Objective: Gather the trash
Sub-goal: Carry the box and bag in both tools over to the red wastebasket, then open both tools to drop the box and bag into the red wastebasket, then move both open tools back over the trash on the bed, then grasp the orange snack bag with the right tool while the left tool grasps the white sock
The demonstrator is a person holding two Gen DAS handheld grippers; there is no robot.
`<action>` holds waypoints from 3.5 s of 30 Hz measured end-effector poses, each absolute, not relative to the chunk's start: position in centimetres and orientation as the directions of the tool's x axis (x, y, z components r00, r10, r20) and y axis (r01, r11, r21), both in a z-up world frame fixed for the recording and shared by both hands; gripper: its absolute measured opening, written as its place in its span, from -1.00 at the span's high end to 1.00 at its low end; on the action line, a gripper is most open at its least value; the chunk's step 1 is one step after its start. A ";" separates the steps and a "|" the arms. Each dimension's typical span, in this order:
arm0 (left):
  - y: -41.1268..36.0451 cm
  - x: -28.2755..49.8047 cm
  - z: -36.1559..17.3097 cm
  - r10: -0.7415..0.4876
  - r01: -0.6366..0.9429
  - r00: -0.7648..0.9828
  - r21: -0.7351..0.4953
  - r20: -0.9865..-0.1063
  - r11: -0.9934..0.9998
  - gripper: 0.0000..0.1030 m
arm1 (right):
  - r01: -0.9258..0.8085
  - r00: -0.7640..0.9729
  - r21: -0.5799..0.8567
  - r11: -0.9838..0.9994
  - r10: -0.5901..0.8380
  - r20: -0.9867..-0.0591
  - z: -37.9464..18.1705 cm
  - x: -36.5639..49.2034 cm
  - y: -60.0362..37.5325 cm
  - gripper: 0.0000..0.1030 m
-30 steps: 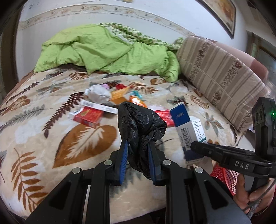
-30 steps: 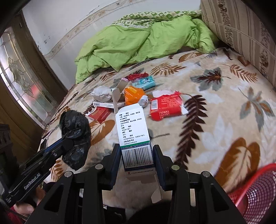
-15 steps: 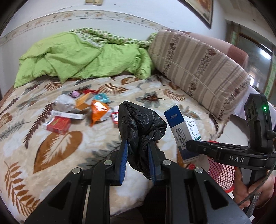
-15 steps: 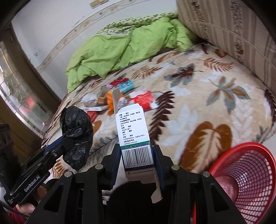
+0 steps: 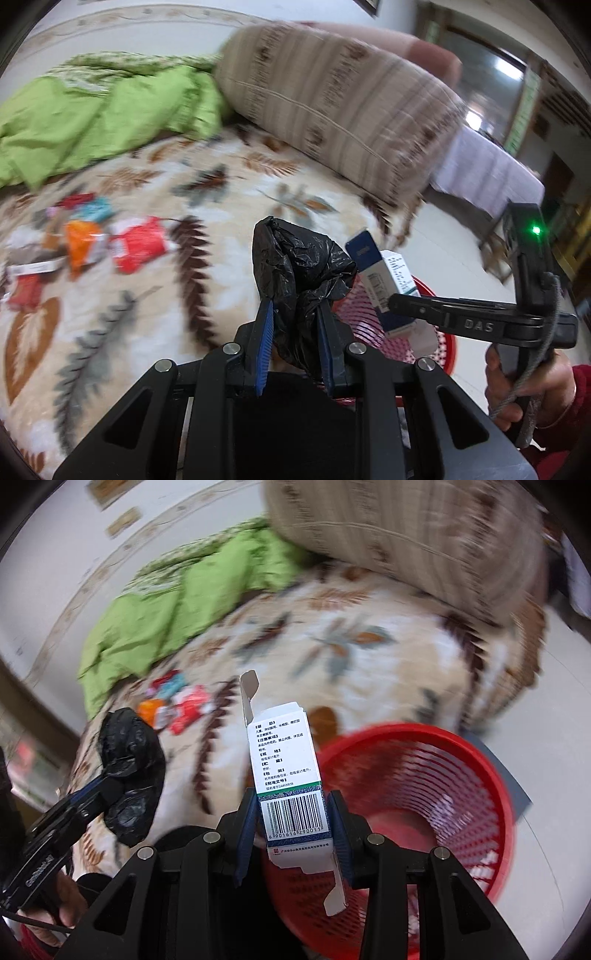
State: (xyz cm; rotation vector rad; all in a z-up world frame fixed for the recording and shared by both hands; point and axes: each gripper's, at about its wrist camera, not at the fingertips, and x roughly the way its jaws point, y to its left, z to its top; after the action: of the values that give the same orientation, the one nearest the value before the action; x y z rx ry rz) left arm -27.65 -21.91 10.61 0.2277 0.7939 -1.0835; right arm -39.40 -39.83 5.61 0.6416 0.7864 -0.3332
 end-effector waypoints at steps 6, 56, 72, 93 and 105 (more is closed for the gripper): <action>-25.9 -29.6 8.6 -0.673 0.884 0.112 -0.235 -0.731 0.403 0.58 | 0.592 0.626 0.395 0.703 -0.091 -0.775 4.2 -42.3 -42.3 0.21; -4.4 -11.9 8.8 -0.519 0.433 0.504 -0.318 -0.691 0.844 -0.07 | 0.072 0.703 0.257 0.964 0.134 -0.699 9.7 -22.7 -27.5 -0.13; 0.8 -6.6 9.1 -0.447 0.343 0.573 -0.295 -0.686 0.892 -0.18 | 0.016 0.669 0.170 0.985 0.116 -0.735 6.1 -5.5 -23.8 -0.27; -6.2 6.0 5.6 -0.379 0.338 0.552 -0.216 -0.743 0.916 -0.39 | 0.065 0.683 0.245 0.967 0.136 -0.718 4.8 -8.1 -24.5 -0.03; -10.1 7.4 3.6 -0.346 0.314 0.529 -0.200 -0.775 0.928 -0.22 | 0.107 0.715 0.338 0.935 0.164 -0.680 4.6 -11.6 -24.6 -0.03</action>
State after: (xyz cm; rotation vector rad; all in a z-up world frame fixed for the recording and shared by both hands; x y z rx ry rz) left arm 7.42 -10.06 3.56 -0.0370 0.9331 -0.3943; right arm -11.58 -24.59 4.60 0.3703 0.7785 0.0327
